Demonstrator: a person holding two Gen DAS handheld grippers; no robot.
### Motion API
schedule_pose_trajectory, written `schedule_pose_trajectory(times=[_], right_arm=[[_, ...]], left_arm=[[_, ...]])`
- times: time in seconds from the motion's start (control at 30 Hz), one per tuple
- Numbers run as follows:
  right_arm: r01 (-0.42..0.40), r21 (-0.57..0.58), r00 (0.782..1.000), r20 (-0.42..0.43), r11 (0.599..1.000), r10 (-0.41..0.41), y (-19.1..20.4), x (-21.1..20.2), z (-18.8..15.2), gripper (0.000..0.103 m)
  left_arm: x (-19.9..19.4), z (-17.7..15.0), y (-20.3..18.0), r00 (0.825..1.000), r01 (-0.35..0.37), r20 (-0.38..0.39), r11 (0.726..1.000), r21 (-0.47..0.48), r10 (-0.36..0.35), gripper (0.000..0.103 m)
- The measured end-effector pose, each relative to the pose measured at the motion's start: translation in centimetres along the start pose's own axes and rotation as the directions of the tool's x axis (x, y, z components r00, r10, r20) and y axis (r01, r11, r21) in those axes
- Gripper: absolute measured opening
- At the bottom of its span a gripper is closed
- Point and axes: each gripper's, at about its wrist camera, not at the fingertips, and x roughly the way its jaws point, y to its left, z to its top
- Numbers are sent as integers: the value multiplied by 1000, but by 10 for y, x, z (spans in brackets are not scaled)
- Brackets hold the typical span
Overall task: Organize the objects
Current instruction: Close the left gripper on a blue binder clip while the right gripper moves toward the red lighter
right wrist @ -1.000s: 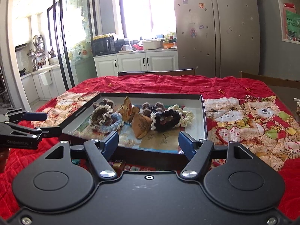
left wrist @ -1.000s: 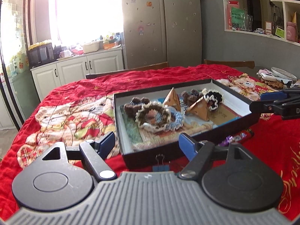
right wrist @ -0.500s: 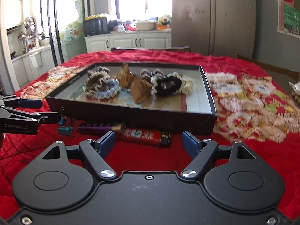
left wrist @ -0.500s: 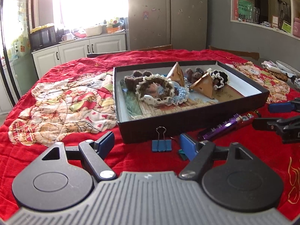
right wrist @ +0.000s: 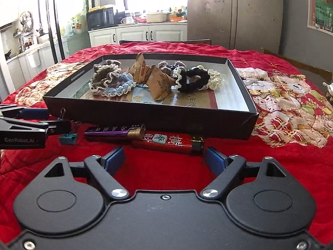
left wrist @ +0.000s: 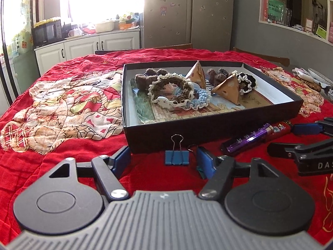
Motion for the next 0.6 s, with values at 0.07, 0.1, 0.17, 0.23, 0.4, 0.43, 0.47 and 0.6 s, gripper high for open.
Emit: schedule_pose_trajectory(times=[0.07, 0.1, 0.17, 0.23, 0.4, 0.43, 0.47, 0.6], right_arm=[[9, 10, 1000, -1, 1000, -9, 1, 3, 2, 83], [12, 13, 1000, -2, 1000, -12, 1, 5, 3, 83], [20, 16, 1000, -3, 1000, -20, 2, 7, 4, 83], [29, 19, 1000, -4, 999, -29, 3, 9, 5, 82], [41, 22, 999, -7, 999, -40, 3, 13, 7, 80], [41, 21, 999, -6, 999, -41, 2, 13, 7, 79], [41, 20, 999, -5, 999, -41, 3, 12, 7, 79], [53, 17, 998, 21, 998, -54, 3, 6, 5, 65]], left_arm=[[1, 0, 0, 1000, -8, -5, 1000, -4, 8, 75], [1, 0, 1, 1000, -8, -7, 1000, -7, 8, 75], [1, -1, 1, 1000, -12, -7, 1000, -8, 12, 73], [1, -1, 1, 1000, -21, -10, 1000, -5, 21, 71], [1, -2, 1, 999, -43, -15, 999, -14, 43, 58], [1, -2, 2, 999, -48, -16, 999, -17, 47, 57], [1, -2, 2, 999, -52, -16, 998, -19, 52, 53], [-1, -2, 5, 997, -79, -14, 997, -27, 78, 38]])
